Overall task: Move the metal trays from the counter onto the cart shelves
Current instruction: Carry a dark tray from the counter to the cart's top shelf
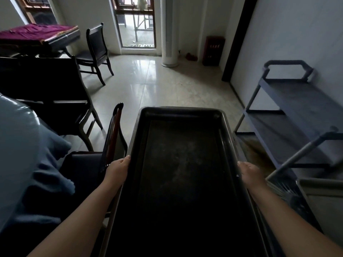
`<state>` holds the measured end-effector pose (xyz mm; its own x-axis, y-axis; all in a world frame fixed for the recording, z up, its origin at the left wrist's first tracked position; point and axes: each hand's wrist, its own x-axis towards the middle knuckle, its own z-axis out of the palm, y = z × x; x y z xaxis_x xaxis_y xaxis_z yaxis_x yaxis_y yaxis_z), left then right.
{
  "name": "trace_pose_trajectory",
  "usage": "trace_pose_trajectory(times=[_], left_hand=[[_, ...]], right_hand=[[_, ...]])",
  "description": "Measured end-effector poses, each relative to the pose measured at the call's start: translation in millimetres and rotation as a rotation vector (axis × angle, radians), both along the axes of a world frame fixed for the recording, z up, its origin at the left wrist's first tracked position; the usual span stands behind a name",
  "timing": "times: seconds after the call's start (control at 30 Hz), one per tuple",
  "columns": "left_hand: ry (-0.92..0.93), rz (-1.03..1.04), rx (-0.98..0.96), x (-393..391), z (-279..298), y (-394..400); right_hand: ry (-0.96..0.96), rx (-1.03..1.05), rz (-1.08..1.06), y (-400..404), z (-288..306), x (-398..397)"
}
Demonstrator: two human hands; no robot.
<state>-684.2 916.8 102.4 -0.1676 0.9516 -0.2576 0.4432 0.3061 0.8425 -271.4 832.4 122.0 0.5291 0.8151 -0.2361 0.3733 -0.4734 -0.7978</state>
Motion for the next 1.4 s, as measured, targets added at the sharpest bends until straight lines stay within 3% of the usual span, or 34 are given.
trace_pose_trajectory(times=[0.2,0.37,0.7,1.1,1.23,1.4], left_hand=[[0.001,0.038,0.013,22.7,2.8,119.5],[0.045,0.049,0.019,69.6,17.0,249.8],[0.0,-0.056,-0.005,156.6,21.2,402.3],[-0.041,-0.579,-0.034,356.6,40.3,670.4],[-0.013,-0.887,-0.104,440.2,47.8,696.9],[0.074,-1.159,-0.058,536.7,43.3,678.0]], right_hand=[[0.071,0.025,0.031,120.7,-4.5,20.4],[-0.006,0.034,0.028,255.7,2.3,63.6],[0.004,0.012,-0.092,378.6,15.4,134.5],[-0.121,-0.014,-0.62,459.5,12.3,223.4],[-0.079,-0.049,-0.862,422.5,7.5,221.7],[-0.014,0.011,-1.196,370.7,-2.4,211.3]])
